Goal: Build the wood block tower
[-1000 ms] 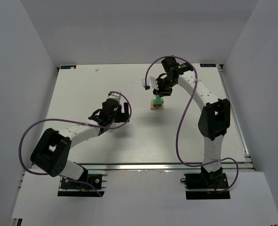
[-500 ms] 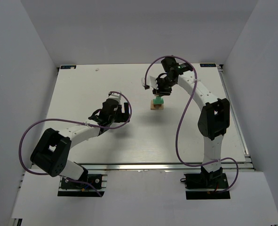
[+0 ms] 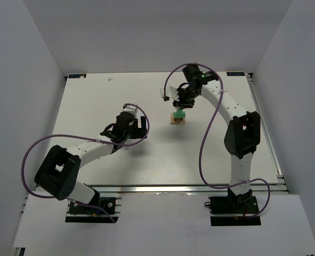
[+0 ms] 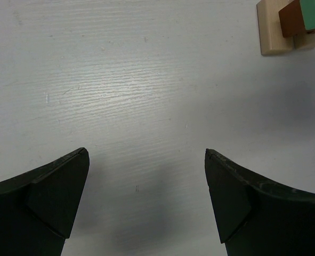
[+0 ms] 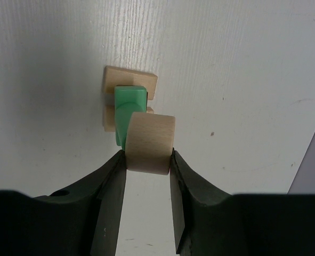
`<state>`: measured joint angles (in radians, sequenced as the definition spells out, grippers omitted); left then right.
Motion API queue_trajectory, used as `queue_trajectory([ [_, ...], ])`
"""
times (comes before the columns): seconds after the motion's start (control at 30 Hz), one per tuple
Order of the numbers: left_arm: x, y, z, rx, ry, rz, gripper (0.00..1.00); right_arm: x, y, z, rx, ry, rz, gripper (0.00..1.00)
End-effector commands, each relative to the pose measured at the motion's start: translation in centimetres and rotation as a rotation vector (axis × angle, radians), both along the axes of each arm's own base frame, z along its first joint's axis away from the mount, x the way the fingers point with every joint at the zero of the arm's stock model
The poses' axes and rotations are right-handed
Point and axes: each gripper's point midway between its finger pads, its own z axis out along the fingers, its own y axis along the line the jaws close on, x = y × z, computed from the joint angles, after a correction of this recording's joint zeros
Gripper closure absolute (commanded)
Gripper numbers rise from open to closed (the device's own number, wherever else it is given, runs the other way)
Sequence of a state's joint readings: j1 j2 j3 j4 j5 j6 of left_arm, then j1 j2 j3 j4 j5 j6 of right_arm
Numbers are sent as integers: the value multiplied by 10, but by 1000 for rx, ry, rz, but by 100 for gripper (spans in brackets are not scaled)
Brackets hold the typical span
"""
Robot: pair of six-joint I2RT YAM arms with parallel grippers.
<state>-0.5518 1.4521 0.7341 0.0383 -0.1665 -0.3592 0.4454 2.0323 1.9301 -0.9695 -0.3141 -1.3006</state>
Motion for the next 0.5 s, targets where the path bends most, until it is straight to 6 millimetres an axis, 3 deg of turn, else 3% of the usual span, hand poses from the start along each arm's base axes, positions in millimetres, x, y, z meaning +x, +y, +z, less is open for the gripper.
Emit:
queue_trajectory([
  [0.0, 7, -7, 16, -34, -42, -20, 2, -4, -2, 11, 5, -3, 9, 77],
  [0.2, 7, -9, 14, -40, -37, -30, 2, -7, 1, 23, 33, -17, 23, 77],
  [0.47, 6, -11, 14, -44, -36, -38, 2, -7, 2, 26, 36, -21, 25, 78],
])
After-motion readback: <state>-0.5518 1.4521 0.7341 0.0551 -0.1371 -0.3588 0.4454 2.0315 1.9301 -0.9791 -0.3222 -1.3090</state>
